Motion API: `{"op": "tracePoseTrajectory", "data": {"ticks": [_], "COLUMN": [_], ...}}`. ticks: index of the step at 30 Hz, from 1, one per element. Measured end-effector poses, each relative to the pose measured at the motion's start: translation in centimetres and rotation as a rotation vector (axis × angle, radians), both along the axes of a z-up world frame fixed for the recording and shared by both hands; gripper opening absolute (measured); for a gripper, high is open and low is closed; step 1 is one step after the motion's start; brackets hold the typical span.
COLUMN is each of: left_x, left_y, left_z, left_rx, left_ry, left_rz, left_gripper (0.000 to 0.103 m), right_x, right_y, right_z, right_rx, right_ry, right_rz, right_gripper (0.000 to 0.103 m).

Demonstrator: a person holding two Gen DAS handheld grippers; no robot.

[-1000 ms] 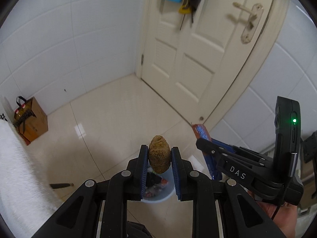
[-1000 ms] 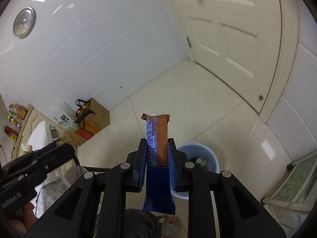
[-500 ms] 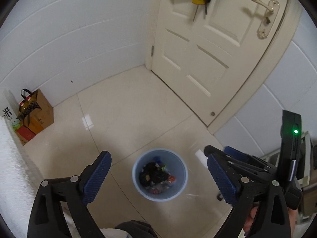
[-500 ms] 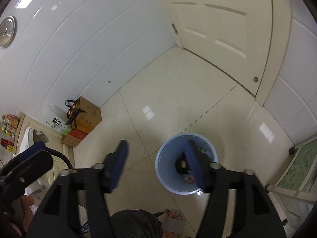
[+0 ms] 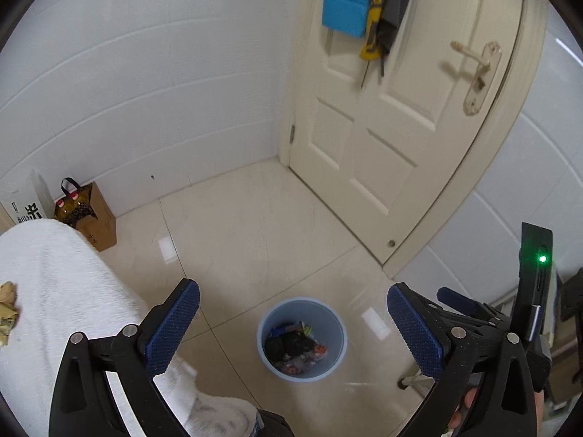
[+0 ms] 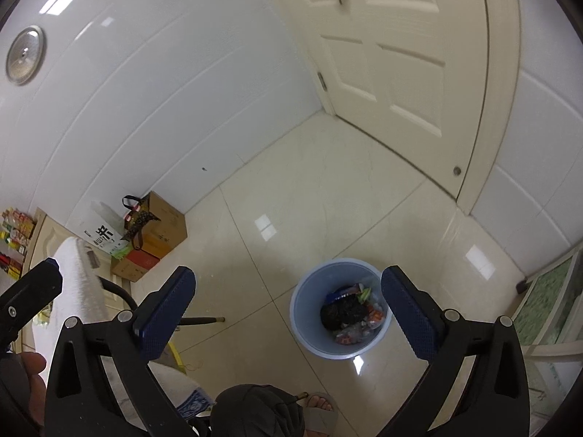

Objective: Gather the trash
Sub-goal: 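Return both open tools to the table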

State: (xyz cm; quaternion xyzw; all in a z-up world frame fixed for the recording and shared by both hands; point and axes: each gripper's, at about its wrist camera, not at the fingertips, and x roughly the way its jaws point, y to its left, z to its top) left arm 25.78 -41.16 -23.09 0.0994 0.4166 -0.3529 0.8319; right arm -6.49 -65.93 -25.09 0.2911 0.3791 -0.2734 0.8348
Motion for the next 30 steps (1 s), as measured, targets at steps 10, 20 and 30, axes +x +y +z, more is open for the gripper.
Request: {"op": "tracePoseTrajectory", "data": {"ticks": [10, 20, 30], "left_x": [-5.0, -10.4, -16.5], "left_y": [11.0, 21.1, 30.3], "left_z": [6.4, 11.0, 13.4], "left_rx": [-0.106, -0.197, -0.254], "left_ry": [-0.077, -0.168, -0.262], "left_rz": [0.063, 0.155, 0.258], "left_gripper": [0.102, 0.102, 0.102], "right_x": [0.7, 2.2, 3.8], "right_y": [6.0, 12.7, 19.3], "right_z": [6.1, 10.9, 14.8], "right_rx": [-0.089, -0.159, -0.234], "right_ry": [-0.075, -0.15, -0.21], "right_rz": [0.078, 0.169, 0.283], "right_gripper": [0.103, 0.103, 0.103]}}
